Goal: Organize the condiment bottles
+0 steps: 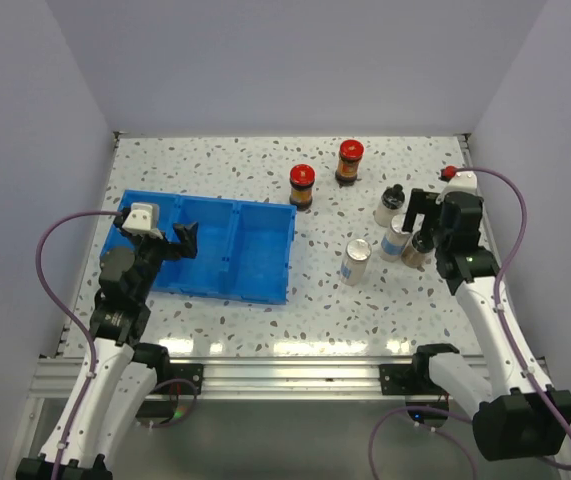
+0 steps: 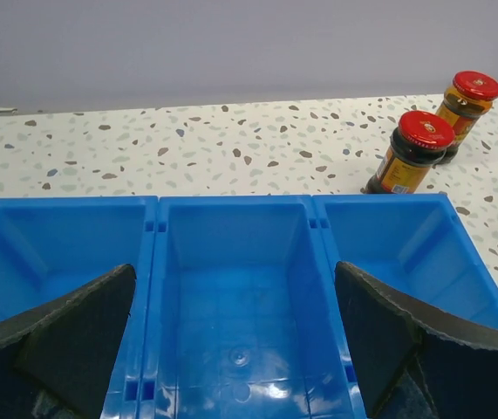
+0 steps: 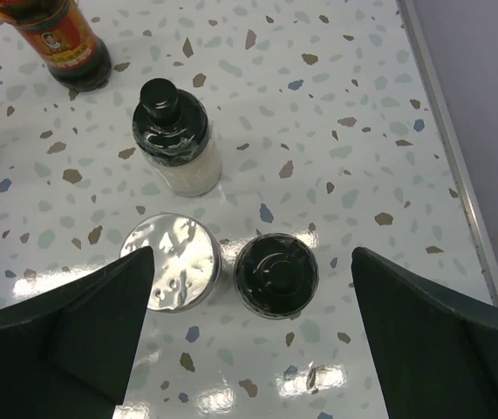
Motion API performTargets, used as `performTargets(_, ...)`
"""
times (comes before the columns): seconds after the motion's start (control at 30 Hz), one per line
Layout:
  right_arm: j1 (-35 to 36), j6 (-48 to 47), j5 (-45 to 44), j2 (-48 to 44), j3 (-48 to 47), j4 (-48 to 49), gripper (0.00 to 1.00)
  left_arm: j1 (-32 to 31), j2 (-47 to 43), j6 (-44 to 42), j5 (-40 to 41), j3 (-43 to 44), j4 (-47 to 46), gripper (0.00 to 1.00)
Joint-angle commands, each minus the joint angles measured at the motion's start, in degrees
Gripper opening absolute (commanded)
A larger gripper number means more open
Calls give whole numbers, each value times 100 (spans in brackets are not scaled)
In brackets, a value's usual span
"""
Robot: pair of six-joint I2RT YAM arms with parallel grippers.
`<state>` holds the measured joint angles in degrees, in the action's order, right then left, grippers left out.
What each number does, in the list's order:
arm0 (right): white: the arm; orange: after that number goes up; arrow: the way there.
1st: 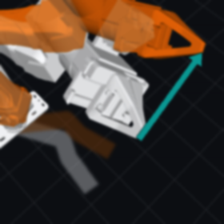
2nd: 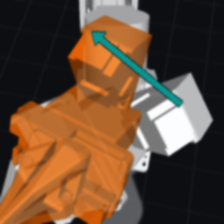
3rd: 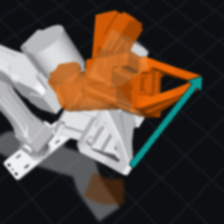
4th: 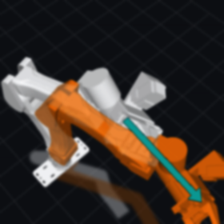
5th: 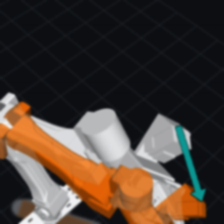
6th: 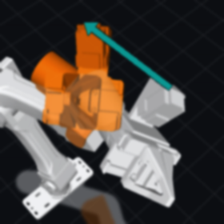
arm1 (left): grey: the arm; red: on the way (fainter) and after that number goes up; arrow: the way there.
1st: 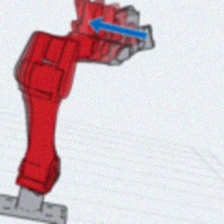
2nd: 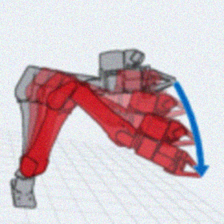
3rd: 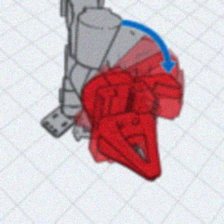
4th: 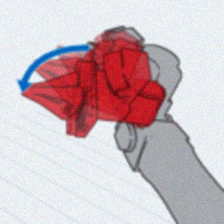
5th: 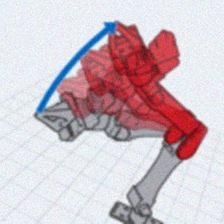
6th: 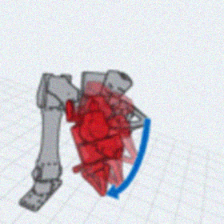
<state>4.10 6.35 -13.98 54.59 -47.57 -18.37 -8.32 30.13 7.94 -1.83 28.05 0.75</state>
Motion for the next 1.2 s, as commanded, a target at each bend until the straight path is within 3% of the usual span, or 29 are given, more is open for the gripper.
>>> performTargets(0.0, -6, -28, 123, -212, -130, 421, 99, 14, 45, 189, -230, 209, -365, 100)
performTargets(0.07, -14, -473, 551, -316, -60, 545, 99, 14, 159, 330, -466, 227, -444, 100)
performTargets(0.17, -14, -1510, 2078, -510, 54, 449, 98, 14, 694, 699, -1073, 665, -252, 100)
performTargets(0.2, -6, -1949, 3293, -685, 116, 388, 98, 14, 1061, 761, -1370, 840, -164, 100)
performTargets(0.23, -14, -2754, 3757, -765, 195, 291, 99, 6, 1257, 918, -1486, 1199, -85, 100)
performTargets(0.27, -14, -2918, 4023, -861, 361, 194, 99, 5, 1459, 963, -1722, 1394, 168, 100)
performTargets(0.43, -23, -3210, 3903, -801, 258, -333, 99, -511, 2909, 1078, -1726, 2903, 706, 100)
performTargets(0.57, -6, -3264, 4131, -441, -199, -966, 99, -1635, 4183, 867, -524, 4188, 1356, 100)
performTargets(0.77, -14, -3254, 3965, -458, -174, -984, 99, -2453, 6178, 735, 610, 6034, 2305, 99)
performTargets(0.9, -14, -3210, 3885, -475, -182, -967, 99, -2727, 7582, 621, 1183, 7238, 3016, 99)
performTargets(1.17, -6, -3219, 3885, -511, -165, -940, 99, -2754, 9150, 497, 1422, 9146, 3572, 97)
